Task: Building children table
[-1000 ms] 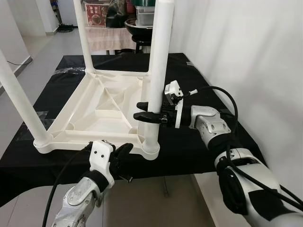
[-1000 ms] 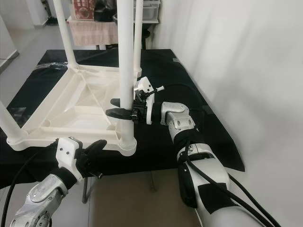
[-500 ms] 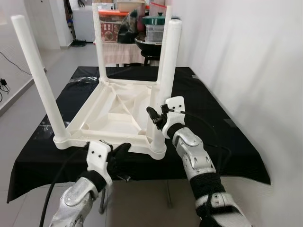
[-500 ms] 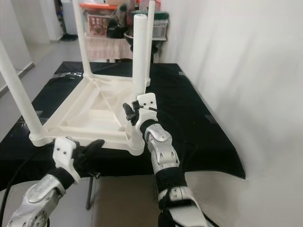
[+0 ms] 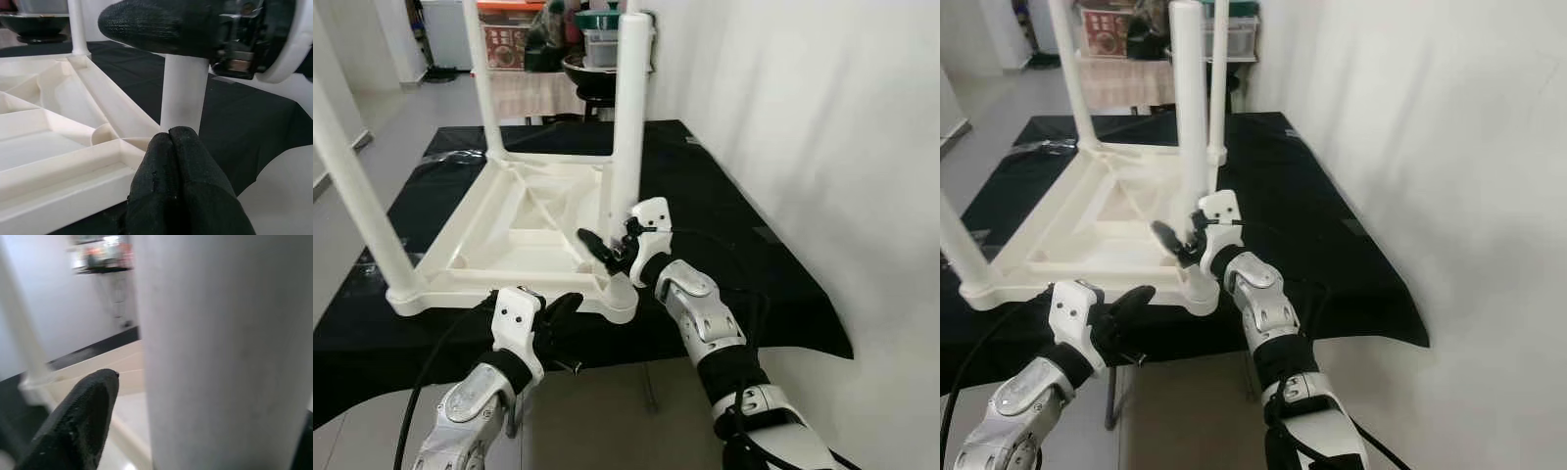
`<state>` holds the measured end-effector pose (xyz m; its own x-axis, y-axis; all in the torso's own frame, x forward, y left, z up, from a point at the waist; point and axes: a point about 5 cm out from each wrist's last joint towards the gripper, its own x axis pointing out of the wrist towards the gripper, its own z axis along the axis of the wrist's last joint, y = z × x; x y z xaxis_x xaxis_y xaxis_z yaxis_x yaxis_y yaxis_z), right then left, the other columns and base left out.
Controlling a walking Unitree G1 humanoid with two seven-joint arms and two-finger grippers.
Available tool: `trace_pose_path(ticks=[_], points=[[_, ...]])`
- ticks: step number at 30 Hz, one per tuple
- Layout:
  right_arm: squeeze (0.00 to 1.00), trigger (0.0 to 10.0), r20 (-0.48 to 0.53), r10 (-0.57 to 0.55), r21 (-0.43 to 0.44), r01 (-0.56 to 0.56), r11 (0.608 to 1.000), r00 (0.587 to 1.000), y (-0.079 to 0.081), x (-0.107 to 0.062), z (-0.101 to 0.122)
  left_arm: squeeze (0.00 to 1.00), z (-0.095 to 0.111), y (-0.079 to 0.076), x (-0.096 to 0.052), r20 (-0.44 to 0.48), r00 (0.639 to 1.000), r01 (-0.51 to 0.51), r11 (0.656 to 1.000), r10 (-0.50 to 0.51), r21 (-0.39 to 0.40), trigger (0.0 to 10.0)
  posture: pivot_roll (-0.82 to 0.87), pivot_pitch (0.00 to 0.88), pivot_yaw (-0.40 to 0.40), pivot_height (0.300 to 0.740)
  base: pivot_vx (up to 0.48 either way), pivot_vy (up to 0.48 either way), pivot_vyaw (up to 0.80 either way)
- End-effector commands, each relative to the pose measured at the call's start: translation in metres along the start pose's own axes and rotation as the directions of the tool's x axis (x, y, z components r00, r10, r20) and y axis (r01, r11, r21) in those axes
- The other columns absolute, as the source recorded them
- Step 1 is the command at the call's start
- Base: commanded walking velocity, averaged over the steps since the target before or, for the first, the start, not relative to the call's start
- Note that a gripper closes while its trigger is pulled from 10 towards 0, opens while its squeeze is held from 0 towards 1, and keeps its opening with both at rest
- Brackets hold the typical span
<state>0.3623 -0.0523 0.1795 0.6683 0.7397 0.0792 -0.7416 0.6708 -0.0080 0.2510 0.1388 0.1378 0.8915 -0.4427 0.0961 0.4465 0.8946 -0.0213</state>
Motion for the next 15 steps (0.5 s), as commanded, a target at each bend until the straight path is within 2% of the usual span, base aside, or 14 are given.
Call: trace_pose_path(ticks=[1,2,6,7,8,13,15], points=[[0.11,10.0,0.026,0.05,-0.021,-0.049,0.999,0.998,0.002,0.003,0.009,0.0,-0.004,-0.001,0.001,-0.018,1.0,0.005,1.0,-0.005,0.001,10.0,0.06,0.0,-0.052,0.74,0.0,0.0,0.0],[0.0,10.0,0.015,0.08,-0.038,-0.08,0.996,0.997,-0.001,0.003,0.01,0.0,-0.004,-0.001,0.001,-0.018,1.0,0.006,1.0,-0.006,0.001,10.0,0.06,0.0,-0.054,0.74,0.0,0.0,0.0],[0.0,10.0,-0.002,0.158,-0.056,-0.158,0.986,0.987,-0.005,0.003,0.014,0.0,-0.004,-0.001,0.001,-0.018,1.0,0.006,1.0,-0.006,0.0,10.0,0.06,0.0,-0.054,0.74,0.0,0.0,0.0],[0.0,10.0,-0.015,0.227,-0.073,-0.227,0.971,0.974,-0.006,0.001,0.015,0.0,-0.004,-0.002,0.0,-0.018,1.0,0.006,1.0,-0.006,0.0,10.0,0.06,0.0,-0.053,0.74,0.0,0.0,0.0],[0.0,10.0,-0.054,0.335,-0.073,-0.338,0.938,0.941,-0.009,-0.002,0.015,0.0,-0.004,-0.002,0.0,-0.019,1.0,0.007,1.0,-0.007,0.0,10.0,0.06,0.0,-0.052,0.74,0.0,0.0,0.0],[0.0,10.0,-0.088,0.389,-0.052,-0.395,0.917,0.917,-0.015,-0.005,0.016,0.0,-0.005,-0.002,0.0,-0.021,1.0,0.01,1.0,-0.01,-0.001,10.0,0.07,0.0,-0.052,0.74,0.0,0.0,0.0],[0.0,10.0,-0.087,0.41,-0.016,-0.412,0.911,0.908,-0.021,-0.006,0.02,0.0,-0.005,-0.003,-0.001,-0.023,1.0,0.012,1.0,-0.012,-0.001,10.0,0.07,0.0,-0.052,0.74,0.0,0.0,0.0]])
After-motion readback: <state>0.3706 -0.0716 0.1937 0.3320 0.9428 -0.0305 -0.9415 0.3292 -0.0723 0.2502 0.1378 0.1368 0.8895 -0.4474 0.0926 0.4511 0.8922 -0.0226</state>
